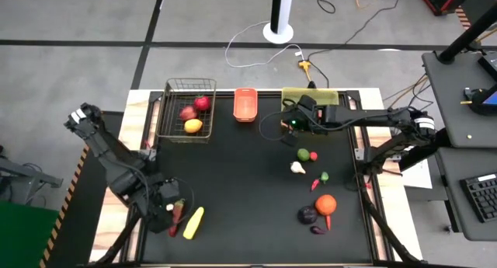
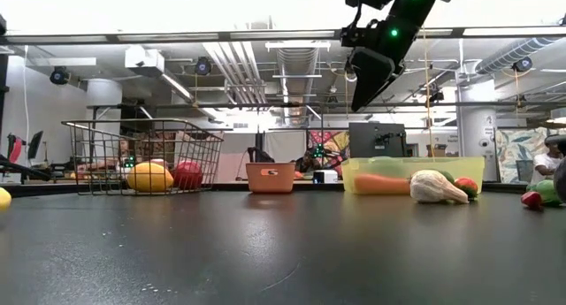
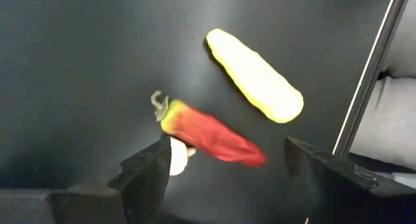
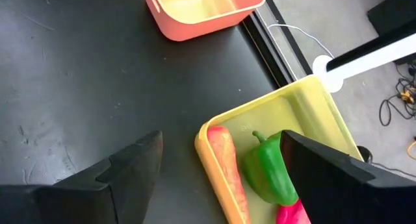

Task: Sort produce into baskets
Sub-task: Put the left white garlic into the orange bin

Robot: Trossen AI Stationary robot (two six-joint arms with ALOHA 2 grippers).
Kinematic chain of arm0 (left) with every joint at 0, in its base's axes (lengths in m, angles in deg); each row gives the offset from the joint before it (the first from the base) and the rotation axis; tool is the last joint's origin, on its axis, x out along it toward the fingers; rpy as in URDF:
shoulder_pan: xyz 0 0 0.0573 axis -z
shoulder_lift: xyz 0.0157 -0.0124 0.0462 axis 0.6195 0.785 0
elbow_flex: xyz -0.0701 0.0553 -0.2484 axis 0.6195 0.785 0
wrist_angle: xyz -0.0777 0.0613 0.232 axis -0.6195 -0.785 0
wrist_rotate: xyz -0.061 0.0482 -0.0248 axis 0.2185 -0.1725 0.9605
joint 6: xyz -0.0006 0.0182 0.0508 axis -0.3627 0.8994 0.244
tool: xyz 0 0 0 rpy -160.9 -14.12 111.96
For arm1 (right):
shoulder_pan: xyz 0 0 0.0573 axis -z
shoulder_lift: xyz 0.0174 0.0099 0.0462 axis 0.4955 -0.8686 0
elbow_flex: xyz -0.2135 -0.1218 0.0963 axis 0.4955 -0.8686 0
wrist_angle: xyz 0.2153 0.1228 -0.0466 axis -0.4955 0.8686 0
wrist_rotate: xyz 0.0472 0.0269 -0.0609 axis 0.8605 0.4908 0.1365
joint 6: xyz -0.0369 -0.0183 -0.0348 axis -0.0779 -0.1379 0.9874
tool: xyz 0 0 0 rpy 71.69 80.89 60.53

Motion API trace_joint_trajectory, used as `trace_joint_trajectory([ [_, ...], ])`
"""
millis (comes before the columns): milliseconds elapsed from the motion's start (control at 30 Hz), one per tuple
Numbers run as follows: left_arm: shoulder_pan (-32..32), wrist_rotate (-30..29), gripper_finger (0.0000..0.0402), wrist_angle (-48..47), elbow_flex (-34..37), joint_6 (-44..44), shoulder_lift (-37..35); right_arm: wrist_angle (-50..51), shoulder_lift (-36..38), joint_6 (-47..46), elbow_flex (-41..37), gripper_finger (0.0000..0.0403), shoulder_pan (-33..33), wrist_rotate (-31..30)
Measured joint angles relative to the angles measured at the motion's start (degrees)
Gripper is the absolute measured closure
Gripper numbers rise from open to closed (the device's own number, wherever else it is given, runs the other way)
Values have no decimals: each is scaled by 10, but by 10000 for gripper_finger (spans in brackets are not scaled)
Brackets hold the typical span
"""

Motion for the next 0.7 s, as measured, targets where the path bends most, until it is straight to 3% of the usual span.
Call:
trace_joint_trajectory([
  [700, 34, 20, 123, 1, 60, -14, 30, 2, 0, -16, 0, 94, -2, 2],
])
